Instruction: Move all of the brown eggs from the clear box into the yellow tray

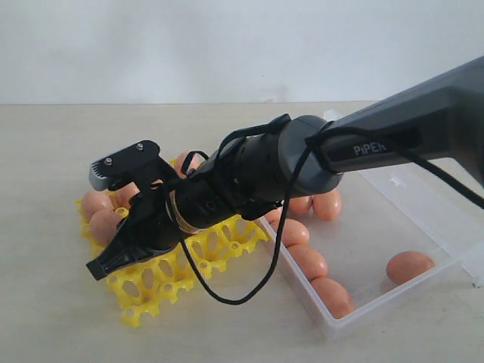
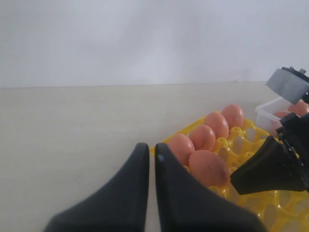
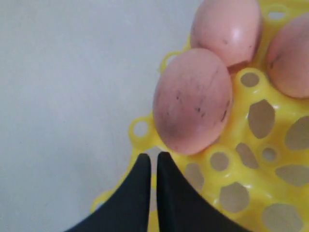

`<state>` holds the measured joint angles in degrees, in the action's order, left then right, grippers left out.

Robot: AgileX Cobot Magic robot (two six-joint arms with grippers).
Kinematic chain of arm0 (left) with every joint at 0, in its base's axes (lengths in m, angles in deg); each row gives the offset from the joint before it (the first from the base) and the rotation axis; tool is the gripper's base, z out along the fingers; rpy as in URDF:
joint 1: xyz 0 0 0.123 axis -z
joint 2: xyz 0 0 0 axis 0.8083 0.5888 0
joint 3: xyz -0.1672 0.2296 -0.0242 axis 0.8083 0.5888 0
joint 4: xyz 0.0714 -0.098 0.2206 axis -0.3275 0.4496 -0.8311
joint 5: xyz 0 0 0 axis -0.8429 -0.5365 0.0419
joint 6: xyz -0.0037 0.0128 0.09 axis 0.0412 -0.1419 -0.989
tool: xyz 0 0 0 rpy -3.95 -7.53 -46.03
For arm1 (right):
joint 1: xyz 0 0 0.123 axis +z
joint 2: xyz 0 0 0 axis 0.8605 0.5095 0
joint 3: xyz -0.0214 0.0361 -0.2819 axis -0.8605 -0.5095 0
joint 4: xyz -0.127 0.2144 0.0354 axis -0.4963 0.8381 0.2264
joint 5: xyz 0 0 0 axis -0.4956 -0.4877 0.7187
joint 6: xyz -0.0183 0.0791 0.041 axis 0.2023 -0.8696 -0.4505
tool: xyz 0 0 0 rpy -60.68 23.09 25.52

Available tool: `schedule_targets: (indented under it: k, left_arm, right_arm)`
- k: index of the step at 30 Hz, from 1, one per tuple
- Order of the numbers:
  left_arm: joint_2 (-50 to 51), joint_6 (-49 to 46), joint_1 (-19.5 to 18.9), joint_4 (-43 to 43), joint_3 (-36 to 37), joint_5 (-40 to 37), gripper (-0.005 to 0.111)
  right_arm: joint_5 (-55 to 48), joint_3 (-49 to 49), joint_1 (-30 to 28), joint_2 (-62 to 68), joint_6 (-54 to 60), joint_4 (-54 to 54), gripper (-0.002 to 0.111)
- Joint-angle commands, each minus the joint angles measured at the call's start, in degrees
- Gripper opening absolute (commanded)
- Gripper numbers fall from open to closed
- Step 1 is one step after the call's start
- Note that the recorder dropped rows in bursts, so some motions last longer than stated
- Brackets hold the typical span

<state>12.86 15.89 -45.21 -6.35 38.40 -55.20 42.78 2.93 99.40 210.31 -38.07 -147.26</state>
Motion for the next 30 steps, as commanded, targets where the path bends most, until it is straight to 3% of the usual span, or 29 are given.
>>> schedule_targets:
  k: [1, 7, 13, 30]
  left_arm:
    - [-0.2, 0.1, -0.1, 0.1, 0.1, 0.4, 0.004]
    - [-0.2, 0.1, -0.1, 0.1, 0.1, 0.4, 0.004]
    - [-0.2, 0.1, -0.1, 0.1, 0.1, 0.4, 0.004]
    - [-0.2, 0.1, -0.1, 0.1, 0.1, 0.4, 0.004]
  right_arm:
    - [-1.5, 2.7, -0.1, -0.4, 1.2, 0.6, 0.0]
    - [-5.3, 4.4, -0.1, -0.3, 0.8, 0.8, 0.0]
    - [0.3, 4.4, -0.1, -0.3, 0.6, 0.5, 0.0]
    - [-2.7, 4.4, -0.1, -0.3, -0.9, 0.0, 0.0]
